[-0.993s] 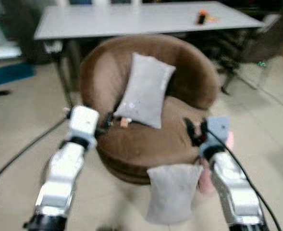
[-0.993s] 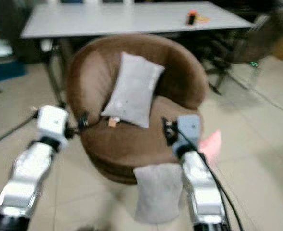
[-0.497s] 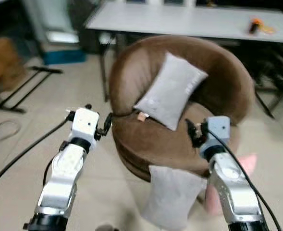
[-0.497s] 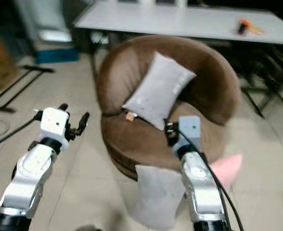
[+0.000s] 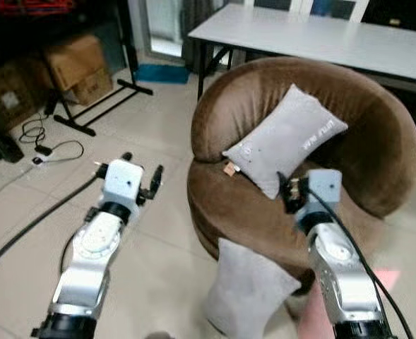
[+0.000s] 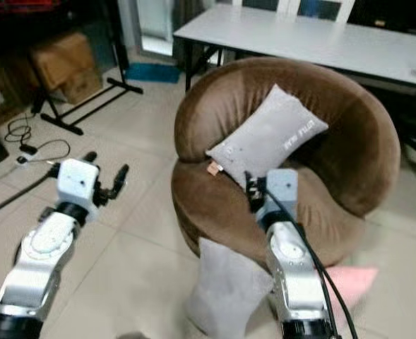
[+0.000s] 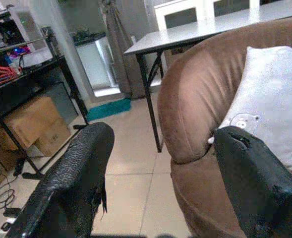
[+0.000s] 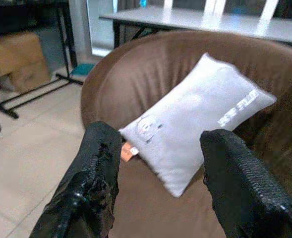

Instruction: Move the pillow to the sofa from floor

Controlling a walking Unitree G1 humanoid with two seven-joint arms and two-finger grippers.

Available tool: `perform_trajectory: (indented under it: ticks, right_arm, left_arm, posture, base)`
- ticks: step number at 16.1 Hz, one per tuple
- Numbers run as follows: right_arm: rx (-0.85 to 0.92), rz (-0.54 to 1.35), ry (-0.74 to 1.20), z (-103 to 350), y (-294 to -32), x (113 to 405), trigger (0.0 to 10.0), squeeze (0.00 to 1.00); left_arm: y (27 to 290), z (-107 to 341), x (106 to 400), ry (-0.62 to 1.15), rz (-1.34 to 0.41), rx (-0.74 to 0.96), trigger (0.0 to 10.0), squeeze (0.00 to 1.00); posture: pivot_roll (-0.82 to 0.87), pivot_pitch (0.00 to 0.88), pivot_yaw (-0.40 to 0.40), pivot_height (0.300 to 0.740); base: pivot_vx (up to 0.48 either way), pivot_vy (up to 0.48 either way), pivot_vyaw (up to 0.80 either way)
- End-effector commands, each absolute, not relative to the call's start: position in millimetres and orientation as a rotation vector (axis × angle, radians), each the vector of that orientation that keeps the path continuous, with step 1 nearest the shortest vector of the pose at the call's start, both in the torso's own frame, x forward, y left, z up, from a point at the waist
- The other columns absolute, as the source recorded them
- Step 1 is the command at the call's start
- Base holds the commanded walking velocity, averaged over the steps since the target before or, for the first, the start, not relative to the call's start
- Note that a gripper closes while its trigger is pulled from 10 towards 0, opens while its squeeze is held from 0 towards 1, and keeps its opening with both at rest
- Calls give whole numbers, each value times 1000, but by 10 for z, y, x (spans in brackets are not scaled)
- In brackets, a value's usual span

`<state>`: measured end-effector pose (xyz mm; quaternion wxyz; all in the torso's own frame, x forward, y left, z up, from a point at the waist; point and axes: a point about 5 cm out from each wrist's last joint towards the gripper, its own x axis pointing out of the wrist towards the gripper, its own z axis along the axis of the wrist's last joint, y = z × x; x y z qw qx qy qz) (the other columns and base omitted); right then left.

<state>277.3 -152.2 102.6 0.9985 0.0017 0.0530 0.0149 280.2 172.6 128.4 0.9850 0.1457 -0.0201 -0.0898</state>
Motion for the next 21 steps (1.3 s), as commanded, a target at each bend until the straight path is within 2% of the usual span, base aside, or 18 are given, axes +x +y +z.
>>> perform_trajectory:
  ticks: [1,5,7,10,13,21]
  right_arm:
    - [18,27,107,1011,-1509,2766,10000,0]
    - [-2,40,153,900,-1499,2749,10000,0]
    - [15,25,152,856,-1521,2730,10000,0]
    - [23,28,154,833,-1541,2713,10000,0]
    - [35,35,149,822,-1544,2705,10000,0]
    - [48,9,129,862,-1585,2751,10000,0]
  left_arm:
    - [1751,1265,2797,-34,-174,293,10000,0]
    - [1771,1249,2788,-41,-165,281,10000,0]
    - [1838,1221,2761,-59,-125,218,10000,0]
    - [1875,1136,2715,-33,-142,278,10000,0]
    - [1867,1132,2698,-41,-140,250,10000,0]
    - [1857,1126,2728,-49,-147,252,10000,0]
  posture:
    - [-9,0,-9,740]
    - [-11,0,-14,740]
    - [-12,0,-15,740]
    - [-16,0,-22,740]
    - [-17,0,-26,736]
    - [-21,0,-30,651]
  base:
    - [0,-379,0]
    - [0,-377,0]
    - [0,0,0]
    - [0,0,0]
    - [0,0,0]
    - [0,0,0]
